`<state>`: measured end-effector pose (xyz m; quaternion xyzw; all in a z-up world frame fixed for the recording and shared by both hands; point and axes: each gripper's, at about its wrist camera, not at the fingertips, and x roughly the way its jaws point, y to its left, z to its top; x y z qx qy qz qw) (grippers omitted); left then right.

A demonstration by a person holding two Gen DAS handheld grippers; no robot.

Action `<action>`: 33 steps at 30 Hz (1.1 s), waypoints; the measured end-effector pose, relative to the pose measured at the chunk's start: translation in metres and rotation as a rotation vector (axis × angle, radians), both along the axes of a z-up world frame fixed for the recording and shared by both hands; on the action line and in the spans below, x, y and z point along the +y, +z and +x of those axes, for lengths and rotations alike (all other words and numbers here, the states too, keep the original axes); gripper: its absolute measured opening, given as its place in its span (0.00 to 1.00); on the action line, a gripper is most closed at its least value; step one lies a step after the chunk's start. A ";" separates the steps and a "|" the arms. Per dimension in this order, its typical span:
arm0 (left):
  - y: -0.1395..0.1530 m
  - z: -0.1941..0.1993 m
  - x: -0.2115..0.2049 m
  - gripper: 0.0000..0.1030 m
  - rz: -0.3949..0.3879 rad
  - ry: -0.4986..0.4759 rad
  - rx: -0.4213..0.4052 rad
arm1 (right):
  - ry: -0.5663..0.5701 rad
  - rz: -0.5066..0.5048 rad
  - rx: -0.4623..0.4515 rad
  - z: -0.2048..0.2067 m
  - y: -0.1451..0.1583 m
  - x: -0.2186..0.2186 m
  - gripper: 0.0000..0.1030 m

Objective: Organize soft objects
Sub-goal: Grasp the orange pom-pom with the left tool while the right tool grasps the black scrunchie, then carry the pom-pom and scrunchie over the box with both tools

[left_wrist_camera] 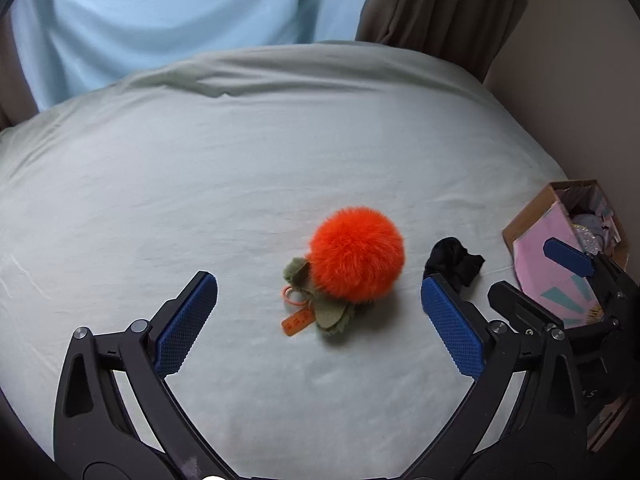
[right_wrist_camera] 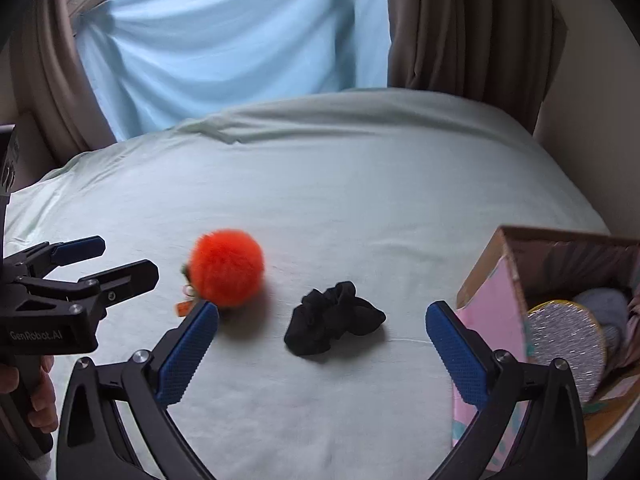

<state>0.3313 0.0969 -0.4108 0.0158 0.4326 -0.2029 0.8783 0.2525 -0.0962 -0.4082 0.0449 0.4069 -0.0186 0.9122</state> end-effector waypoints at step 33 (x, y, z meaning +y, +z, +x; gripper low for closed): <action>-0.057 0.043 -0.040 0.31 0.020 -0.069 0.018 | 0.037 -0.059 0.066 0.048 -0.078 0.007 0.25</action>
